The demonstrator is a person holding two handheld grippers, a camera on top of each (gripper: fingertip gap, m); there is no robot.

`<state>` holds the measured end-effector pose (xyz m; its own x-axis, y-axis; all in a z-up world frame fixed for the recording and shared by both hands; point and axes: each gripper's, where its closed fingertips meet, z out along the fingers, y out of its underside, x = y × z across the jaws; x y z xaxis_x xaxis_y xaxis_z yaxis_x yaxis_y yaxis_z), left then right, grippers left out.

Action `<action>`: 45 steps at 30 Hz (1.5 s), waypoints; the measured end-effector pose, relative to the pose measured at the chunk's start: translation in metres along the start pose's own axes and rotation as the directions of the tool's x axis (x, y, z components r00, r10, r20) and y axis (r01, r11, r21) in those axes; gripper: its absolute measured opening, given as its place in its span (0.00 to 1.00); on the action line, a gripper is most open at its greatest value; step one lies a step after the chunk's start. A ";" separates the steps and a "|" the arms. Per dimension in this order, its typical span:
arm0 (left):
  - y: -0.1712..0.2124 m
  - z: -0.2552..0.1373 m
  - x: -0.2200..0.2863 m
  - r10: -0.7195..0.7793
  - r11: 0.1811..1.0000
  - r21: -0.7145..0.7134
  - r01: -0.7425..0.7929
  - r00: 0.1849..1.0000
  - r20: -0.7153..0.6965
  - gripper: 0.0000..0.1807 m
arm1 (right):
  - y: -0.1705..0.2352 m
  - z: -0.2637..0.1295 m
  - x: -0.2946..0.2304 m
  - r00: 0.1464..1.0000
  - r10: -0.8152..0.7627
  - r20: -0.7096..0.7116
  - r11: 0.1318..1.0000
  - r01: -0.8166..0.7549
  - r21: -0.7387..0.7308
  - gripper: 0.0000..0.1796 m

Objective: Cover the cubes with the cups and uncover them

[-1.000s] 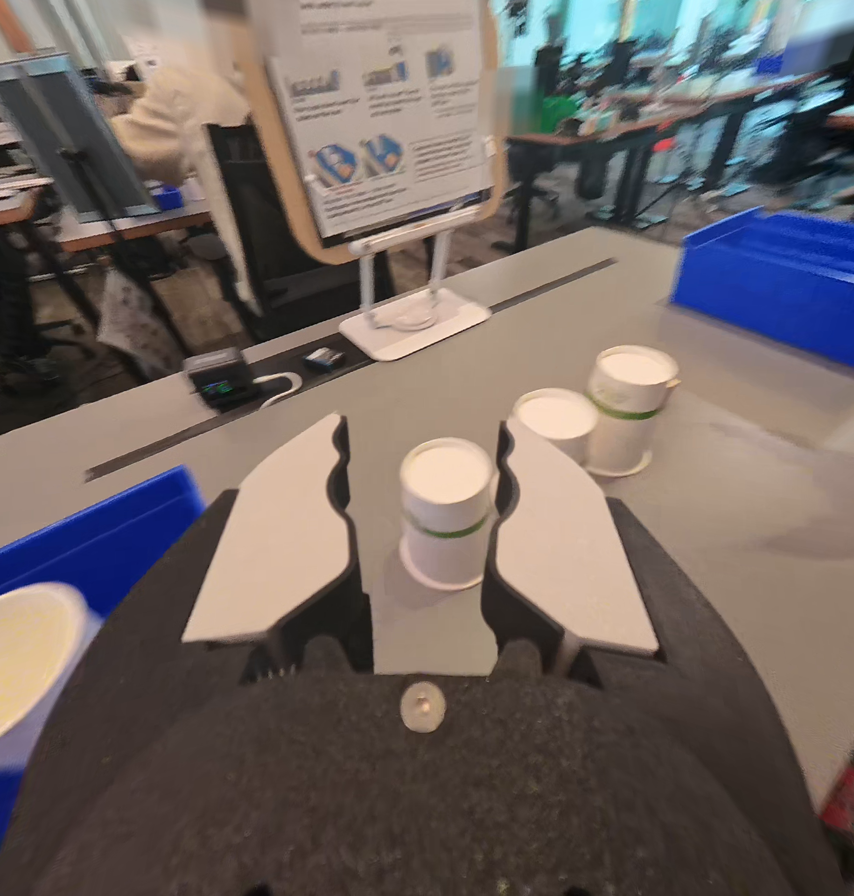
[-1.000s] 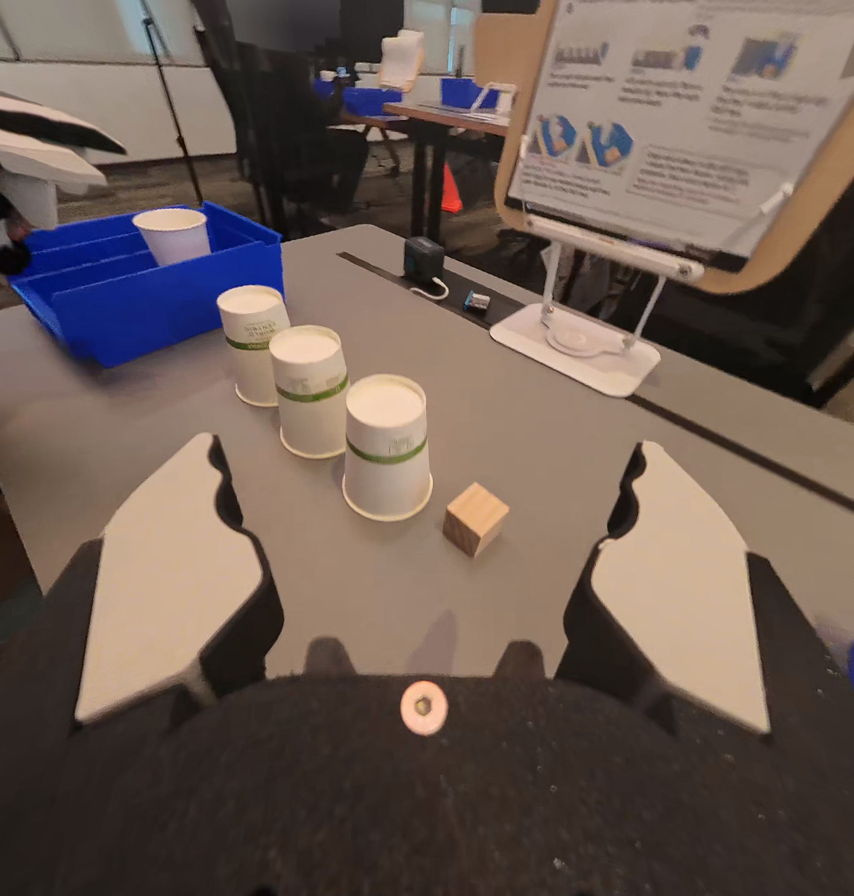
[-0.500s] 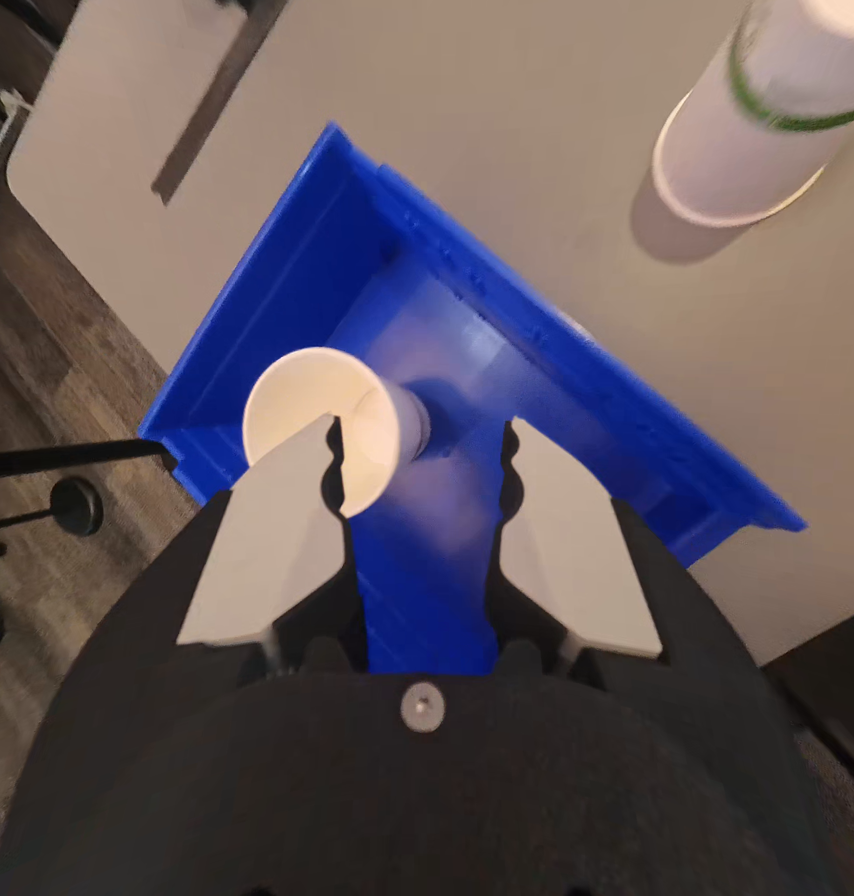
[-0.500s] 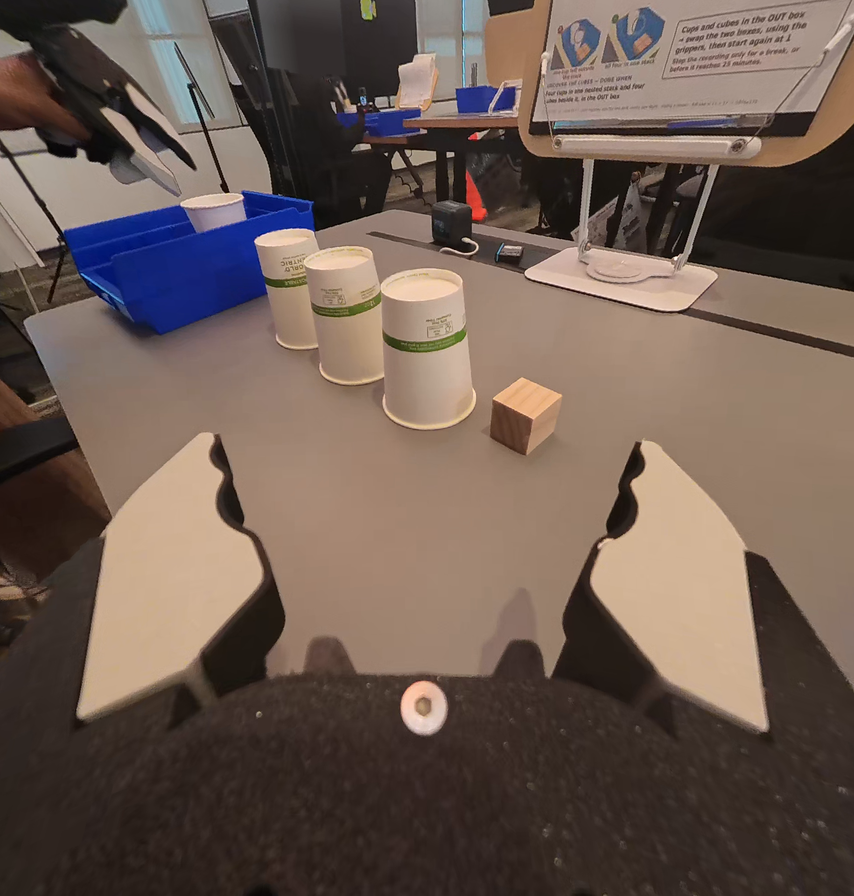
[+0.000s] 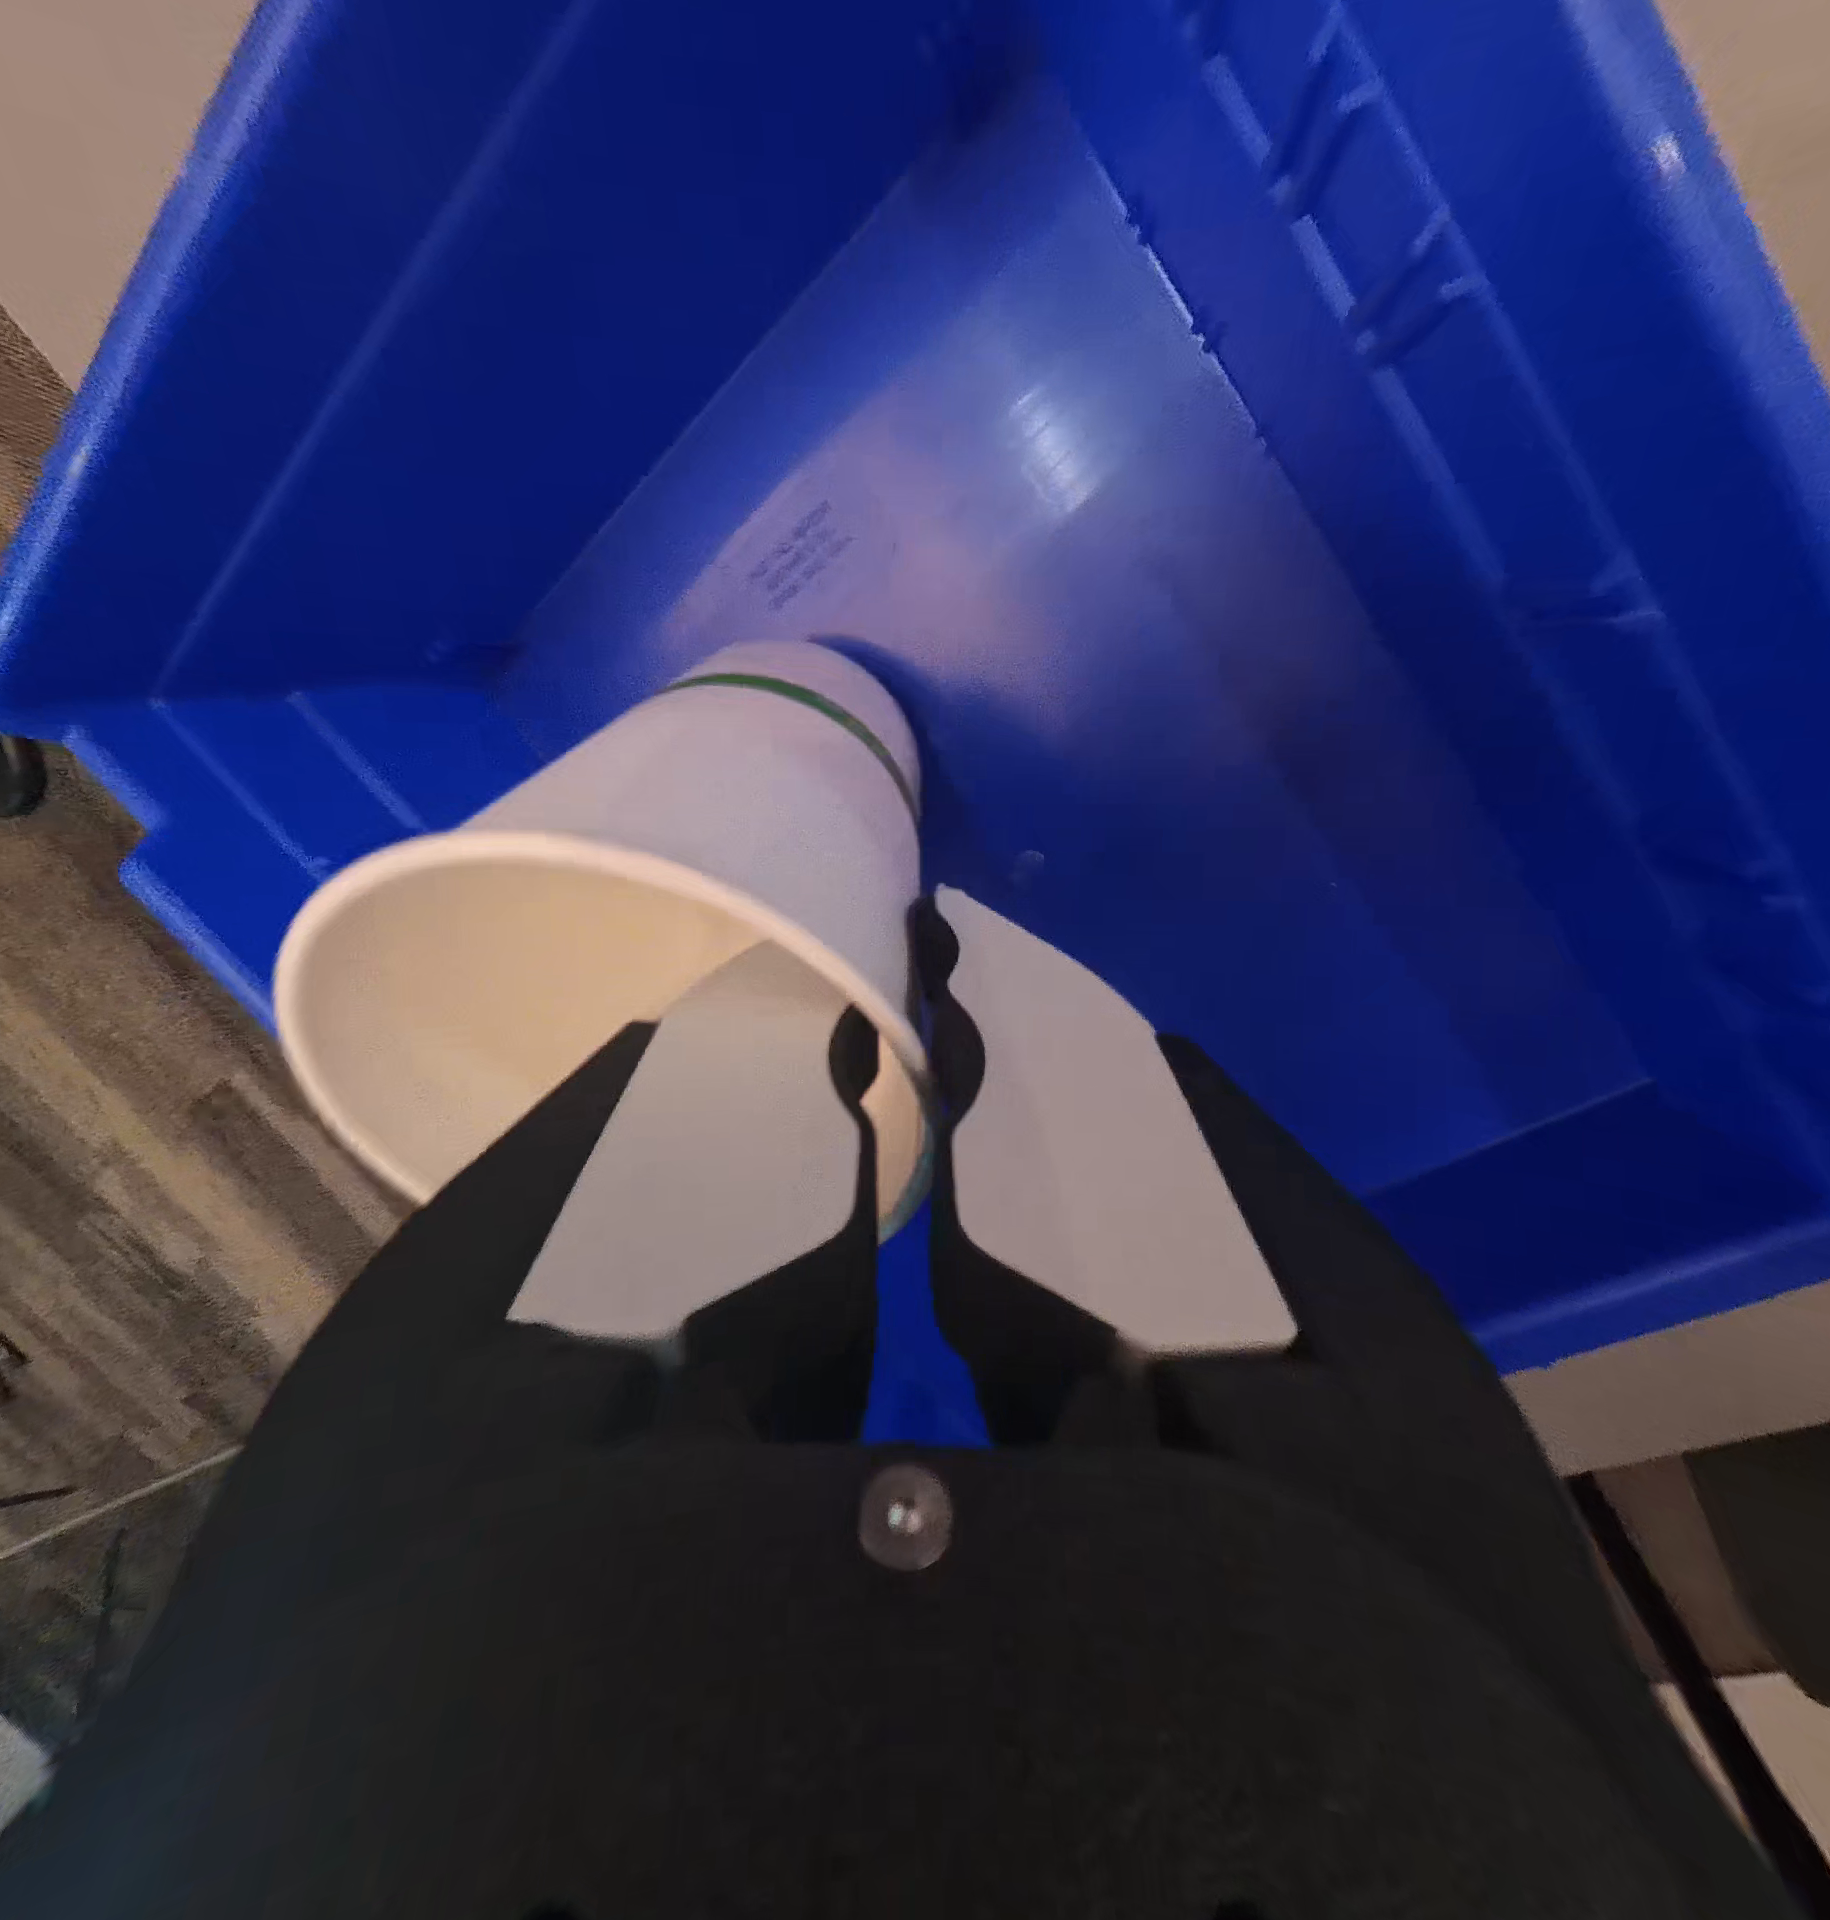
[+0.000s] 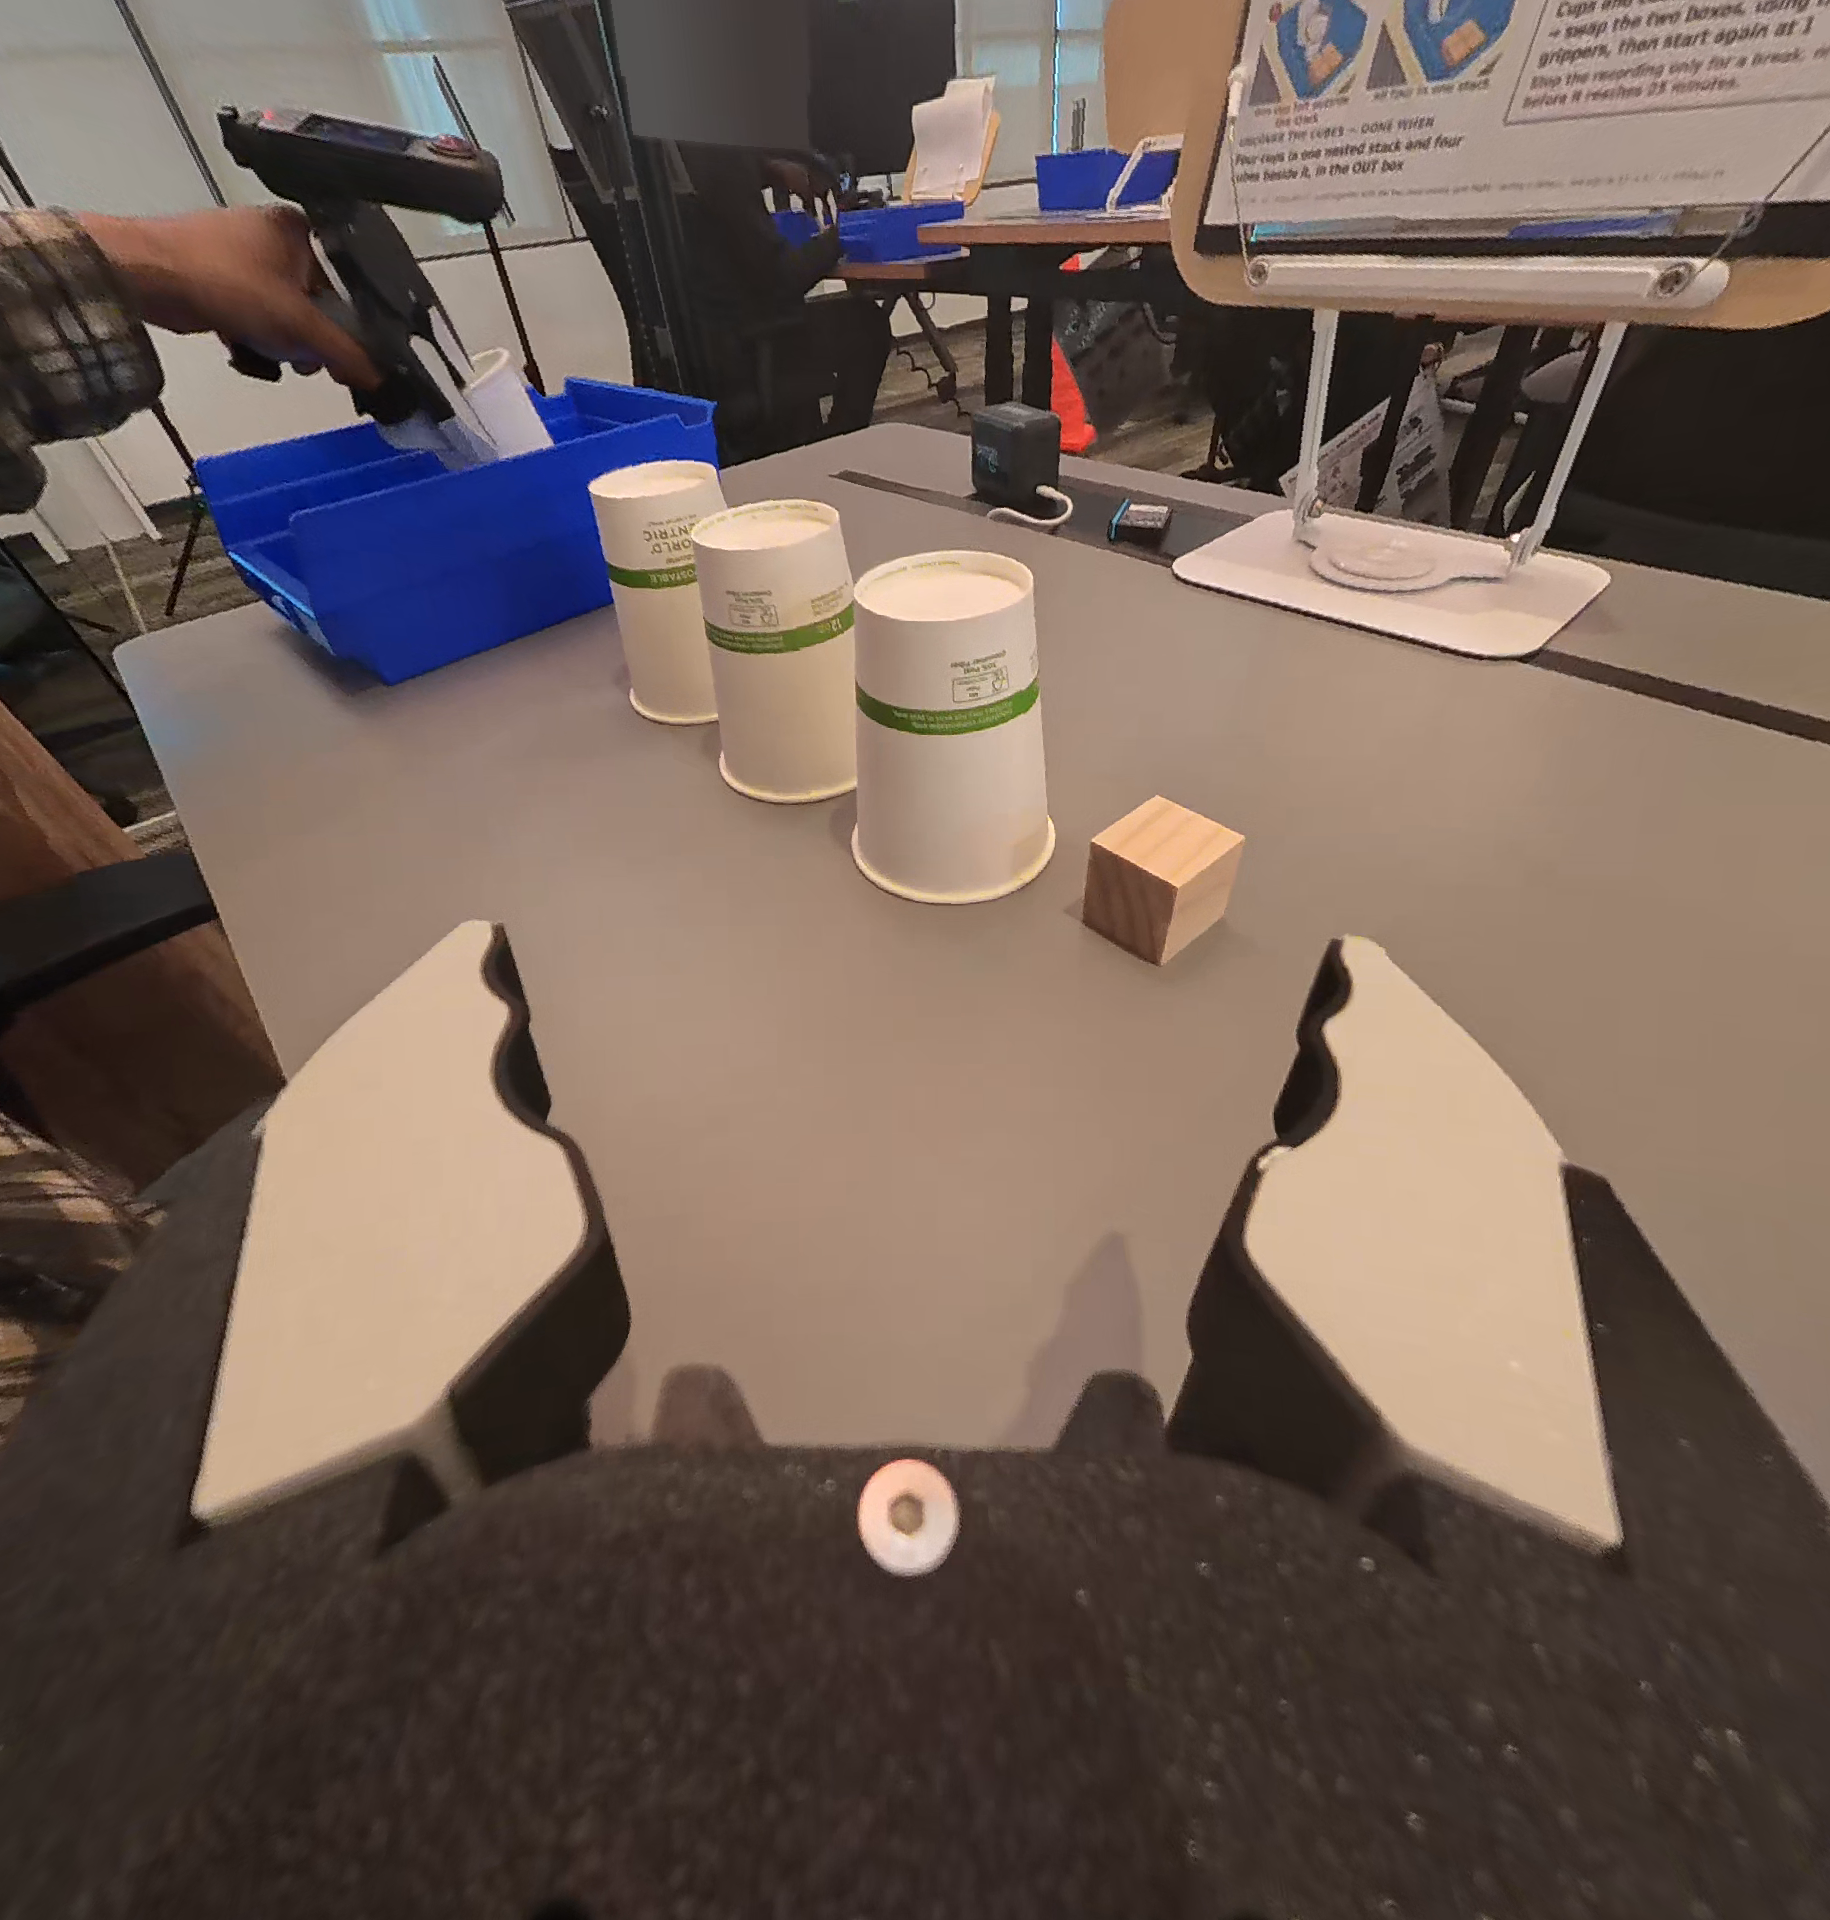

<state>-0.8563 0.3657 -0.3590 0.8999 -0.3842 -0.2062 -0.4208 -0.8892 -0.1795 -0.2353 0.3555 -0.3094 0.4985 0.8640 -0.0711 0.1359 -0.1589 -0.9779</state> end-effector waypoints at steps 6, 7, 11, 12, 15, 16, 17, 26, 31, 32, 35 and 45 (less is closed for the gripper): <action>-0.009 -0.041 -0.003 -0.118 0.972 0.196 0.129 0.991 -0.067 0.01 | -0.004 -0.005 -0.008 1.000 0.011 0.027 1.000 -0.012 0.020 0.74; -0.017 -0.056 0.000 -0.131 0.952 0.266 0.150 0.987 -0.089 0.01 | -0.006 -0.005 -0.009 0.999 0.014 0.033 1.000 -0.015 0.027 0.74; -0.066 -0.137 0.043 -0.080 0.787 0.574 0.226 0.960 -0.268 0.01 | -0.025 -0.002 -0.020 0.994 0.019 0.103 0.996 -0.028 0.084 0.74; -0.080 -0.158 0.061 -0.037 0.731 0.636 0.245 0.946 -0.323 0.01 | -0.033 0.000 -0.024 0.991 0.007 0.137 0.994 -0.021 0.105 0.74; -0.116 -0.207 0.126 0.127 0.587 0.746 0.314 0.874 -0.468 0.01 | -0.058 0.012 -0.036 0.972 -0.070 0.223 0.986 0.032 0.166 0.74; -0.126 -0.217 0.151 0.197 0.556 0.763 0.329 0.840 -0.506 0.01 | -0.067 0.017 -0.039 0.965 -0.099 0.244 0.981 0.054 0.185 0.74; -0.136 -0.224 0.177 0.268 0.529 0.777 0.341 0.802 -0.534 0.01 | -0.075 0.023 -0.042 0.957 -0.124 0.263 0.977 0.072 0.200 0.74; -0.170 -0.236 0.357 0.681 0.450 0.770 0.452 0.384 -0.624 0.01 | -0.115 0.075 -0.073 0.878 -0.199 0.435 0.976 0.140 0.164 0.70; -0.173 -0.227 0.393 0.724 0.477 0.757 0.445 0.288 -0.626 0.01 | -0.113 0.088 -0.085 0.842 -0.186 0.506 0.982 0.157 0.101 0.66; -0.173 -0.223 0.397 0.724 0.484 0.757 0.440 0.285 -0.628 0.01 | -0.112 0.090 -0.087 0.835 -0.184 0.519 0.983 0.159 0.092 0.65; -0.174 -0.218 0.404 0.729 0.496 0.741 0.453 0.247 -0.639 0.01 | -0.106 0.096 -0.089 0.824 -0.159 0.544 0.986 0.158 0.049 0.62; -0.180 -0.223 0.379 0.664 0.443 0.679 0.585 0.295 -0.687 0.27 | -0.116 0.084 -0.067 0.838 -0.094 0.538 0.983 0.164 -0.083 0.48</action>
<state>-0.4141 0.3244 -0.1906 0.0646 -0.8743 0.4811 0.2622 -0.4503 -0.8535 -0.3559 0.3564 -0.2080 -0.0555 0.9957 -0.0736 0.2865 -0.0547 -0.9565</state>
